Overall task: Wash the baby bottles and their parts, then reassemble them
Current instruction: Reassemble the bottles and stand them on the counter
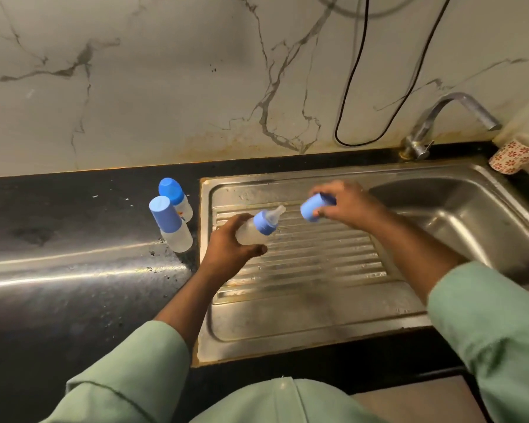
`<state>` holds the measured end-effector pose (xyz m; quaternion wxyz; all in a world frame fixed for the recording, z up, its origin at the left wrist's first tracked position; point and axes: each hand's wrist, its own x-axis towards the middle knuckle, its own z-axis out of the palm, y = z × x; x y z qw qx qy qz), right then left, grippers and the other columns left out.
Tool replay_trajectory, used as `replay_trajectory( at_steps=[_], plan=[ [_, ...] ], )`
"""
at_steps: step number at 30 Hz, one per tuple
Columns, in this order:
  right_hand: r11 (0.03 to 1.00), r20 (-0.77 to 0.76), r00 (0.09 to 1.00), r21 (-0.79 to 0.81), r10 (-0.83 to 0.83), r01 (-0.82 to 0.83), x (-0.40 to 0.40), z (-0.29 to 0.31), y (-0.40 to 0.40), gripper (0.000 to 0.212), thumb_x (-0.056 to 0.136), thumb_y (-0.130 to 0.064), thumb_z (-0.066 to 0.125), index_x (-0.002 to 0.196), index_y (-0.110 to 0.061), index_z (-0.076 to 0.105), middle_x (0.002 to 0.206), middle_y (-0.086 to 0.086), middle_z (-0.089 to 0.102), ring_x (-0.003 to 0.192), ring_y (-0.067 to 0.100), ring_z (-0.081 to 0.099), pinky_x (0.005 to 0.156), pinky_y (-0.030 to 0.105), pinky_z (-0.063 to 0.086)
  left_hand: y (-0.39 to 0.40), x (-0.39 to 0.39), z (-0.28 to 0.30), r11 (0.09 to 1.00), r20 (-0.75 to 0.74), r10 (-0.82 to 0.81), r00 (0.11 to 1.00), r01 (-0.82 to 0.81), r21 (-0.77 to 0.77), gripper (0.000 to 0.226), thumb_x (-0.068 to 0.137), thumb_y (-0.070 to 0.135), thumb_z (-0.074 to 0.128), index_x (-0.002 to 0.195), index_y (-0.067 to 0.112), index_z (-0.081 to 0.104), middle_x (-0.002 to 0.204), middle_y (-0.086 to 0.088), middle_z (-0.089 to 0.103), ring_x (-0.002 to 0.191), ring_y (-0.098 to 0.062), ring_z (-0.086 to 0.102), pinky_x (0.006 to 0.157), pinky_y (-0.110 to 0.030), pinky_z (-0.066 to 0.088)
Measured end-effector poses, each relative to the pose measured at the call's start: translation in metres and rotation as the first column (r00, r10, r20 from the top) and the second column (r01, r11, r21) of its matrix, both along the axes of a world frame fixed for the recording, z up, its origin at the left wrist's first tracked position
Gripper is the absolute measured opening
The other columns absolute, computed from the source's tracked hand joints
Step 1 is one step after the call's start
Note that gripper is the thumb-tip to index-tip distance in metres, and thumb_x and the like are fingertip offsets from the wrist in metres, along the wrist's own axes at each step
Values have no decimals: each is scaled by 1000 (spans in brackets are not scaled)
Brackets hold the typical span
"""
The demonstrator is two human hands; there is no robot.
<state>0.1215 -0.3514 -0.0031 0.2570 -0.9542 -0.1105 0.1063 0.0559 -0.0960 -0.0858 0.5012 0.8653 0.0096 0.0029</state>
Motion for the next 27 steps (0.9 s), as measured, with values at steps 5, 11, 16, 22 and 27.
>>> replay_trajectory(
  at_steps=[5,11,16,22,27],
  plan=[
    [853,12,972,476,235,-213,-7,46,23,37,77,-23,78,108,-39,66,113,-9,60,87,15,67,66,25,58,-7,4,3,999,3,-34,999,34,-29,71,72,30,89,135,22,58,111,10,60,102,-16,59,81,-24,47],
    [929,169,934,144,315,-340,-12,60,33,41,81,-16,75,116,-30,61,115,-12,54,107,8,52,83,20,48,-10,-1,9,994,30,-66,997,69,-85,71,73,31,88,137,21,59,113,10,64,105,-17,62,89,-31,52],
    [930,10,955,224,298,-292,-18,47,35,48,79,-14,76,120,-32,58,120,-9,56,107,11,56,83,19,50,-18,0,15,987,78,-126,989,133,-92,70,73,31,88,136,21,59,117,8,64,106,-16,61,86,-24,51],
    [928,53,985,332,162,-170,-24,30,37,47,75,-19,80,118,-25,60,109,-10,59,100,10,59,76,18,52,-19,-8,16,985,134,-48,990,69,-156,66,66,31,93,125,17,67,112,-2,70,100,-24,64,87,-50,56],
    [895,7,1000,446,0,-3,-43,4,55,55,77,-27,79,126,-20,56,111,0,62,95,16,63,71,25,57,-19,-29,2,973,101,-1,995,24,-229,62,65,35,93,119,22,66,106,0,71,97,-18,66,84,-49,57]
  ],
)
